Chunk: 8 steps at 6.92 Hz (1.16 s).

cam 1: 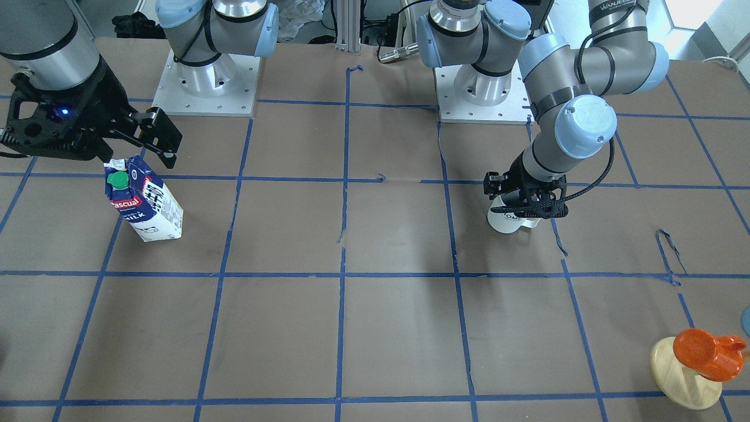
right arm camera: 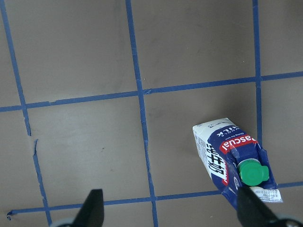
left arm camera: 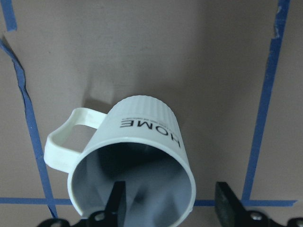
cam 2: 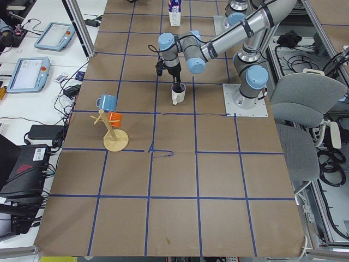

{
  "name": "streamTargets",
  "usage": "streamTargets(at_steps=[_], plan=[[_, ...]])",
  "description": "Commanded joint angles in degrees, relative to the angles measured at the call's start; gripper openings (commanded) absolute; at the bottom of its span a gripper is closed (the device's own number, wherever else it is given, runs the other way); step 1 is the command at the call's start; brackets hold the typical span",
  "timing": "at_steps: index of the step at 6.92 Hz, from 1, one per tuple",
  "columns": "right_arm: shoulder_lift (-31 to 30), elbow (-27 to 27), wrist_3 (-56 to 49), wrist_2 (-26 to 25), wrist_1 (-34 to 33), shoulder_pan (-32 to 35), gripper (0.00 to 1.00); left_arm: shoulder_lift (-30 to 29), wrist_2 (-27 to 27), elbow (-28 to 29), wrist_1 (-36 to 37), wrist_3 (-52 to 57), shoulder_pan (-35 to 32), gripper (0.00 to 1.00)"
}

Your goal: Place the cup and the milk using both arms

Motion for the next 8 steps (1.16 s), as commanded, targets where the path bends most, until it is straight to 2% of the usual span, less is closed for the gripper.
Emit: streamTargets(at_steps=[1, 2, 3, 4, 5, 6, 7, 8], plan=[[-0.35, 0.09, 0.07, -0.40, 0.58, -0.20, 1.00, -0.29, 0.08, 0.24, 0.27, -0.13, -0.11, 0.00], [-0.62, 0.18, 0.24, -0.49, -0.12, -0.12, 1.00, -0.37, -0.10, 0.85, 0.36, -0.82, -0.28, 0.00], [-0.27, 0.62, -0.19, -0.76, 0.31, -0.81, 1.00, -0.55, -2.62, 2.68, 0.27, -7.27, -0.37, 0.00], [-0.01, 0.79, -0.28, -4.41, 0.23, -1.78, 1.00, -0.55, -8.04, 5.31, 0.18, -14.12, -2.20, 0.00], [1.04, 2.54, -0.63, -8.19, 0.14, -3.18, 1.00, -0.99, -9.84, 9.08, -1.03, -22.54, -6.22, 0.00], [1.23, 5.60, -0.55, -10.75, -1.17, -5.11, 1.00, -1.95, -10.20, 11.46, -0.09, -35.42, -11.39, 0.00], [1.14, 8.50, -2.20, -12.08, -5.70, -6.87, 1.00, -3.44, -10.64, 13.49, 0.01, -44.33, -15.45, 0.00], [1.14, 9.75, -6.05, -12.10, -7.23, -7.67, 1.00, -4.76, -13.86, 14.47, 0.70, -53.91, -19.14, 0.00]])
